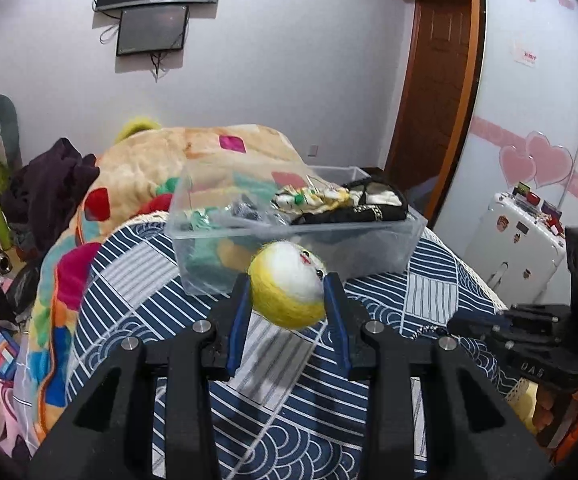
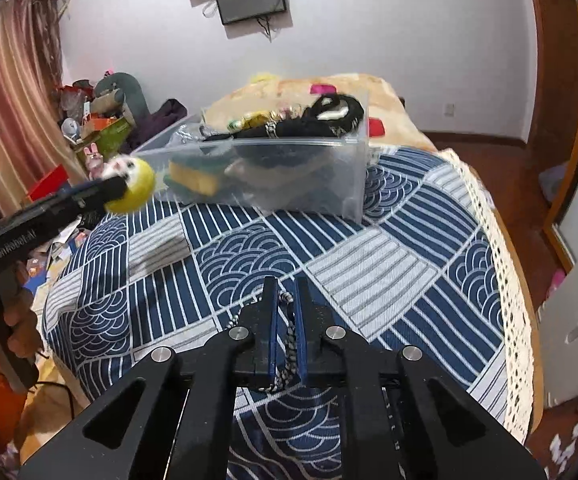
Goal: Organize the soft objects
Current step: 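Grasp the yellow plush ball with the left tool, then drop the ball into the box with the left tool while the right drops the beaded bracelet in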
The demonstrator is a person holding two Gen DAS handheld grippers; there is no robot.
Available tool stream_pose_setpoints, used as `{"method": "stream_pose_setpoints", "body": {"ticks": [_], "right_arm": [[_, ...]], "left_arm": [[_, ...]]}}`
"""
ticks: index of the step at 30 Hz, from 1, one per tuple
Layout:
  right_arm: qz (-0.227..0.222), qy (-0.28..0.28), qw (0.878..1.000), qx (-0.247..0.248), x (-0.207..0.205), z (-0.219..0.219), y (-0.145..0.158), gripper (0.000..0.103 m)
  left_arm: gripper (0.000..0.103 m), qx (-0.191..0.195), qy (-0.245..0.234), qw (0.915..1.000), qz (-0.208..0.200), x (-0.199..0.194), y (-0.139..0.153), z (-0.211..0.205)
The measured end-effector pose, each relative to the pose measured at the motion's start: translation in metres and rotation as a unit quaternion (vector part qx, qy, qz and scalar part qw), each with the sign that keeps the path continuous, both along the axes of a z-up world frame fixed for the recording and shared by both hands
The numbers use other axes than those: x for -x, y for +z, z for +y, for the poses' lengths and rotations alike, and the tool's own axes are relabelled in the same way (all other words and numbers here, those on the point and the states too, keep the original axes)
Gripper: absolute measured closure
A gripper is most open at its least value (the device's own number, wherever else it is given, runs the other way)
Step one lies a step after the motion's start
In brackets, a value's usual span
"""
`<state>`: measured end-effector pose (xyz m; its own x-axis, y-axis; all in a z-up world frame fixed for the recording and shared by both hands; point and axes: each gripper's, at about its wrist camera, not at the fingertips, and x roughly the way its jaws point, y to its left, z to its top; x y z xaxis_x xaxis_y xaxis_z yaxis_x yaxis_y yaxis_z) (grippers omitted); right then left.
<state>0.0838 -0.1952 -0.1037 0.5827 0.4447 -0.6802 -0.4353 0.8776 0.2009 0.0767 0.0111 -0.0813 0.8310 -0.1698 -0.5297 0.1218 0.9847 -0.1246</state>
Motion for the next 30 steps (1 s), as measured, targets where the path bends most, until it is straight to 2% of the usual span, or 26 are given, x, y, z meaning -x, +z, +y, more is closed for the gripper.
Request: {"method": "stream_pose_setpoints", "body": {"ticks": [1,3,4,5,6,10,11,15,16,17,19,20,22,30], "right_arm": [[0.004,-0.006,1.000,0.009,0.000,0.000,-0.003,0.092],[0.011,-0.007,1.000,0.022,0.001,0.001,-0.009,0.077],[0.014,-0.009,1.000,0.025,0.001,0.000,-0.012,0.066],[0.017,-0.011,1.000,0.023,0.003,-0.001,-0.013,0.057],[0.020,-0.011,1.000,0.018,0.005,-0.003,-0.014,0.053],[0.028,-0.002,1.000,-0.012,0.009,-0.003,-0.013,0.026],[0.025,0.000,1.000,-0.009,0.010,-0.001,-0.013,0.023],[0.024,0.018,0.999,0.028,0.011,0.016,-0.022,0.024],[0.022,0.021,0.999,0.040,0.012,0.020,-0.025,0.036],[0.013,0.022,0.998,0.051,0.013,0.022,-0.026,0.058],[-0.007,0.012,0.997,0.076,0.014,0.023,-0.026,0.079],[-0.005,0.010,0.998,0.067,0.013,0.020,-0.025,0.087],[-0.002,0.006,0.999,0.049,0.009,0.012,-0.023,0.091],[-0.051,0.013,0.998,0.043,0.006,0.017,0.004,0.091]], "left_arm": [[0.067,0.000,0.001,1.0000,-0.001,0.001,0.000,0.001],[0.067,0.001,0.002,1.0000,0.001,0.002,0.000,0.002],[0.067,0.000,0.003,1.0000,0.001,0.003,-0.001,0.003],[0.067,-0.002,0.004,1.0000,0.003,0.003,-0.003,0.003],[0.067,-0.001,0.004,1.0000,0.006,0.004,-0.004,0.004],[0.067,0.002,0.005,0.9999,0.015,0.004,-0.010,0.005],[0.067,0.003,0.005,0.9999,0.016,0.004,-0.011,0.005],[0.067,0.001,0.004,0.9998,0.017,0.004,-0.013,0.005],[0.067,0.000,0.003,0.9999,0.017,0.004,-0.013,0.004],[0.067,-0.001,0.003,0.9999,0.017,0.004,-0.013,0.004],[0.067,-0.005,0.004,0.9998,0.017,0.004,-0.014,0.003],[0.067,-0.006,0.005,0.9998,0.017,0.004,-0.014,0.003],[0.067,-0.006,0.006,0.9999,0.014,0.003,-0.013,0.004],[0.067,-0.014,0.010,0.9998,-0.010,-0.007,0.003,0.008]]}}
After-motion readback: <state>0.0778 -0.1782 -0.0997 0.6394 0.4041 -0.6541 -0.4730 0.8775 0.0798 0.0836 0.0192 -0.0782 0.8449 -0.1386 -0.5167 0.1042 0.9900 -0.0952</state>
